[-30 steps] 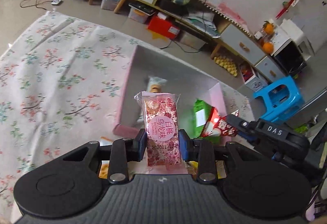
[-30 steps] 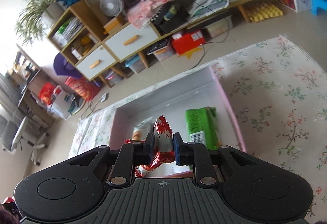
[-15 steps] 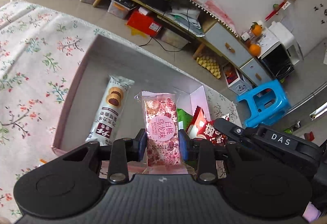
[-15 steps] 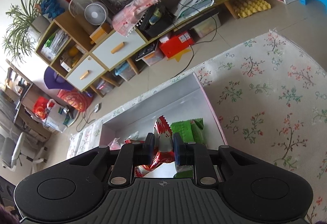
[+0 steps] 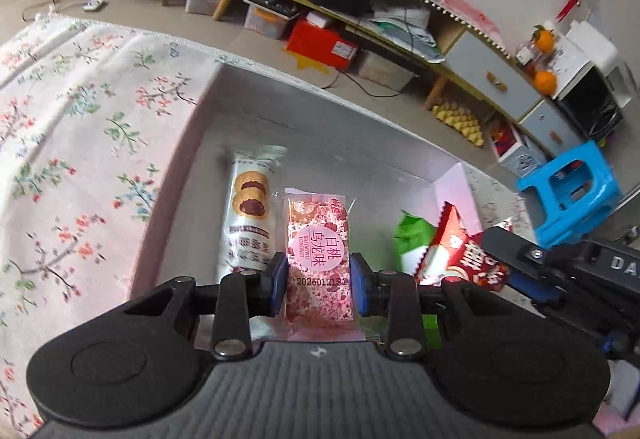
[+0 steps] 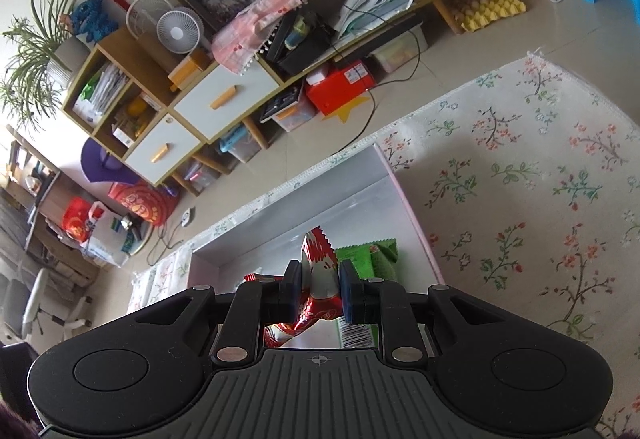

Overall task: Organize snacks
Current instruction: 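Carry both snacks into the pink box and open both tools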

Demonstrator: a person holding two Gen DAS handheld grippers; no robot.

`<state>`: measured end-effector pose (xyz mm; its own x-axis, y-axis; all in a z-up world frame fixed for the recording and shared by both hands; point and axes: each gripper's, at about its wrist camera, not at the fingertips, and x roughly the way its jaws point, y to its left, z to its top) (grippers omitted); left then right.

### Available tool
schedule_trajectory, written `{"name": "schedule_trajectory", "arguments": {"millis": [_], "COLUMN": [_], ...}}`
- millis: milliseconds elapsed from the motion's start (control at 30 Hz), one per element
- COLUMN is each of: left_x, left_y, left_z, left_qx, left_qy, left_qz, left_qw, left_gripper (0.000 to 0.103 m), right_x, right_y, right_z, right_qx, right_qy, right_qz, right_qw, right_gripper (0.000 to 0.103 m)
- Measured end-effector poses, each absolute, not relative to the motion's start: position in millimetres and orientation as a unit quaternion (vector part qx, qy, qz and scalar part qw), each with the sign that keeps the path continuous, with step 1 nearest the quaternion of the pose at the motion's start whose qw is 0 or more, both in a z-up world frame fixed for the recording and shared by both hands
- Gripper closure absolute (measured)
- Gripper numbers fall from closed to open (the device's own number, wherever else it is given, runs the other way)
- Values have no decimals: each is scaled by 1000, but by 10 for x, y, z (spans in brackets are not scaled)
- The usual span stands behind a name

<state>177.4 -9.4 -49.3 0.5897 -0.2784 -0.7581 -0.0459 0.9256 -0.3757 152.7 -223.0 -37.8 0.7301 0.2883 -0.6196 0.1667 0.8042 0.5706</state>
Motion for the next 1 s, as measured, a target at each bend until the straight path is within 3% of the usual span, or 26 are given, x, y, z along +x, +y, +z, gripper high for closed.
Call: {"name": "schedule_trajectory", "arguments": {"millis": [167, 800, 1000], "left_x": [1739, 1710, 1671], "left_y": [-63, -24, -26], "left_z": [-514, -464, -406], "left_qx": [-134, -151, -164], "left_qy": [448, 443, 440], "left_qz": [-42, -58, -72], "left_qw": [883, 882, 880], "left_gripper": [73, 71, 57], "right_x": [1559, 1597, 1574], "right_y": [-2193, -1986, -2040], "right_z": [-438, -470, -417], "right_qx": [327, 244, 268], "right_qy": [376, 387, 389], "right_qz": [47, 41, 48], "right_qw": [866, 888, 880], "right_gripper": [83, 80, 59]}}
